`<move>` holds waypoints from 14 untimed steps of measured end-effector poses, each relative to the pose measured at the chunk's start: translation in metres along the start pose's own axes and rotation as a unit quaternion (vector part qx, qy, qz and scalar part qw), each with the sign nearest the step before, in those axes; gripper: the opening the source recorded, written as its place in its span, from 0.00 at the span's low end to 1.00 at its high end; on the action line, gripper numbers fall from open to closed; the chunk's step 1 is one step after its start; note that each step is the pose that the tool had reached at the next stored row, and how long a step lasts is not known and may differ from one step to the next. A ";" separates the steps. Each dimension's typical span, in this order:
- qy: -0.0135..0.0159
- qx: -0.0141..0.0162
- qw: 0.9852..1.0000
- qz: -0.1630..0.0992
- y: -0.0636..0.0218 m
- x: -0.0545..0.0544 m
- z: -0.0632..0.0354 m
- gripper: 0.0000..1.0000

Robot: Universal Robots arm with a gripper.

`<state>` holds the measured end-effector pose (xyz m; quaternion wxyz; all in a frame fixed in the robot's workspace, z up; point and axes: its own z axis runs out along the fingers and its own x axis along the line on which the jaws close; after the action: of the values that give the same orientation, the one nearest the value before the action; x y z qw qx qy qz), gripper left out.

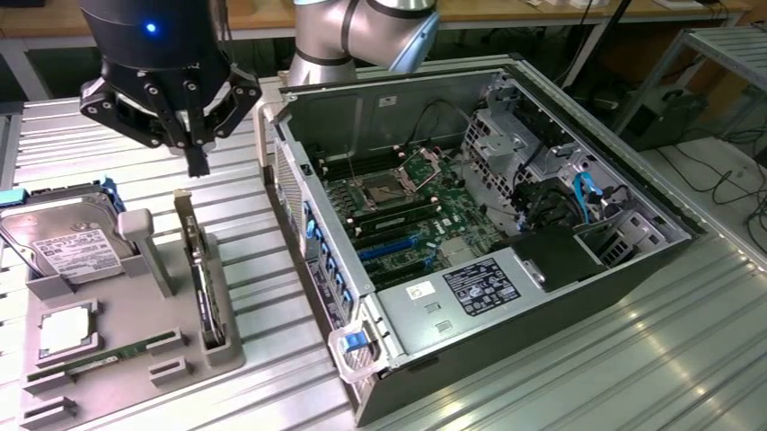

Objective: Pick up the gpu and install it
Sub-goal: 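Reach for the gpu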

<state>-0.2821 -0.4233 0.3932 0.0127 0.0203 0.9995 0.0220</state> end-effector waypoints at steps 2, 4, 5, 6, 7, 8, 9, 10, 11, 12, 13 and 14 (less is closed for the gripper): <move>0.000 0.000 1.000 0.000 -0.0018 0.002 -0.0002 0.11; 0.000 0.000 1.000 0.000 -0.0032 0.005 -0.0003 0.11; 0.000 0.000 1.000 0.000 -0.0040 0.006 -0.0003 0.11; 0.000 0.000 1.000 0.000 -0.0051 0.007 -0.0004 0.11; 0.000 0.000 1.000 0.000 -0.0058 0.008 -0.0005 0.11; 0.000 0.000 1.000 0.000 -0.0066 0.010 -0.0005 0.11; 0.000 0.000 1.000 0.000 -0.0074 0.011 -0.0006 0.11; 0.000 0.000 1.000 0.000 -0.0082 0.012 -0.0007 0.11; 0.000 0.000 1.000 0.000 -0.0090 0.013 -0.0007 0.11; 0.000 0.000 1.000 0.000 -0.0107 0.015 -0.0009 0.11; 0.000 0.000 1.000 0.000 -0.0118 0.017 -0.0010 0.11; 0.000 0.000 1.000 0.000 -0.0135 0.019 -0.0011 0.11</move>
<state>-0.3018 -0.4360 0.3932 0.0126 0.0203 0.9995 0.0219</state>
